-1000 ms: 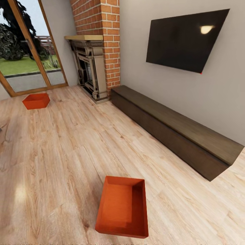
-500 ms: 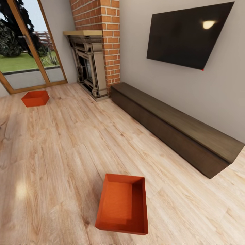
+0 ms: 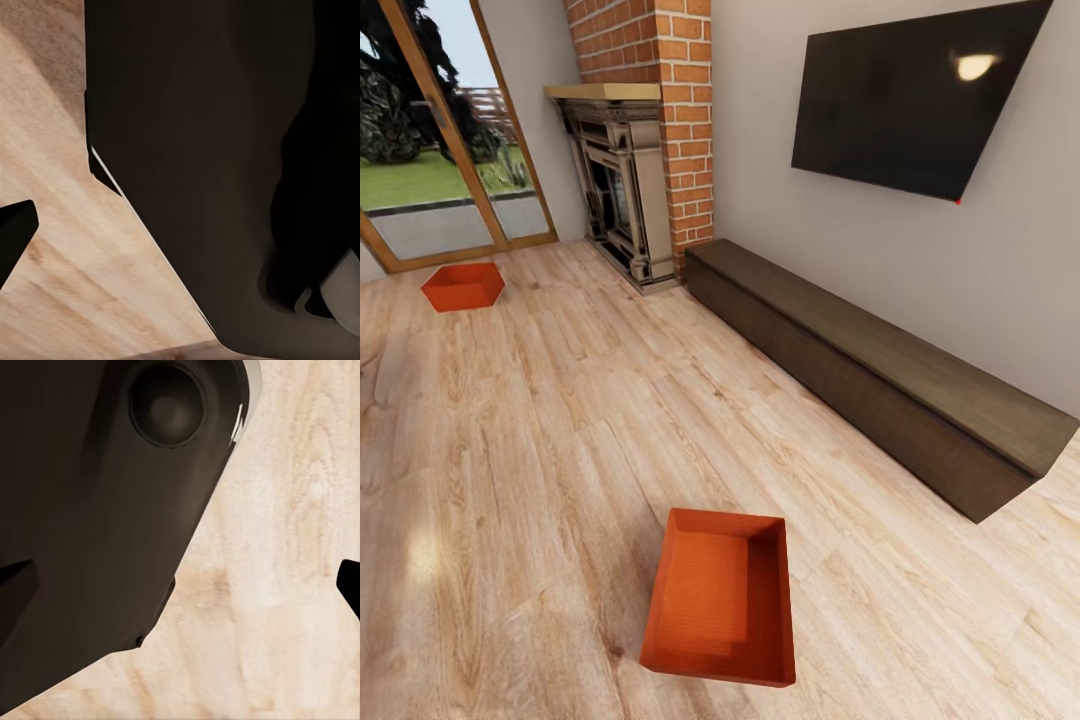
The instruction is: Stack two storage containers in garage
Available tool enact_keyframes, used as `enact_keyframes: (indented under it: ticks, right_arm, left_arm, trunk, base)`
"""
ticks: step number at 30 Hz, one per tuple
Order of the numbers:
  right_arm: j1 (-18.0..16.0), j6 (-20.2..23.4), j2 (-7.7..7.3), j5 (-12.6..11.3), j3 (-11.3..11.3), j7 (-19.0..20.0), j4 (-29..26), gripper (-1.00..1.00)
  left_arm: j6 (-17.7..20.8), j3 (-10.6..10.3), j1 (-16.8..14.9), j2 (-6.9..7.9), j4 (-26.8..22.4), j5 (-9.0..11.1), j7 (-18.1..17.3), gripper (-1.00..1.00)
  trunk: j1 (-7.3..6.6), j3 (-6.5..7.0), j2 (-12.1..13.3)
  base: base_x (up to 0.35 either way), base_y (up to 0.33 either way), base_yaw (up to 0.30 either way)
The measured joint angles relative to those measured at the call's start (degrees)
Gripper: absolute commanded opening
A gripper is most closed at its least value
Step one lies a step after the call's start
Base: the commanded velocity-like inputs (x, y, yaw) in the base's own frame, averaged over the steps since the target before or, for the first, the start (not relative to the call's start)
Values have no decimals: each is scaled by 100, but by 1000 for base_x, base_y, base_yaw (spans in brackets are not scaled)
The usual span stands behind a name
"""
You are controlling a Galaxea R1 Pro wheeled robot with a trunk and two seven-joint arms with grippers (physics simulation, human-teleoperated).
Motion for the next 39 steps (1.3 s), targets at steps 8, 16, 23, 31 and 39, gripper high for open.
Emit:
enact_keyframes:
  ticks: [8, 16, 23, 31, 39]
  right_arm:
    - [191, 171, 15, 128, 207, 162, 144, 100]
    - [448, 166, 147, -119, 89, 37, 100, 100]
    - [607, 155, 358, -337, -123, 26, 36, 100]
    - [350, 313, 440, -593, -226, 15, 2, 100]
    - [-3036, 804, 441, -1806, -248, -459, 1, 100]
  left_arm:
    - [-207, 182, 192, 191, 207, 202, -174, 100]
    - [-464, 245, 453, 194, 15, 303, -185, 100]
    - [-430, 194, 680, 40, -210, 224, -202, 100]
    - [-173, 190, 808, -122, -463, -39, -70, 100]
    - [3072, 50, -2155, -825, -4379, -843, 449, 100]
  trunk:
    - [0, -1, 0]
    - [0, -1, 0]
    - [0, -1, 0]
    - [0, -1, 0]
    - [0, 1, 1]
  base:
    - [0, 0, 0]
    - [0, 0, 0]
    - [0, 0, 0]
    - [0, 0, 0]
    - [0, 0, 0]
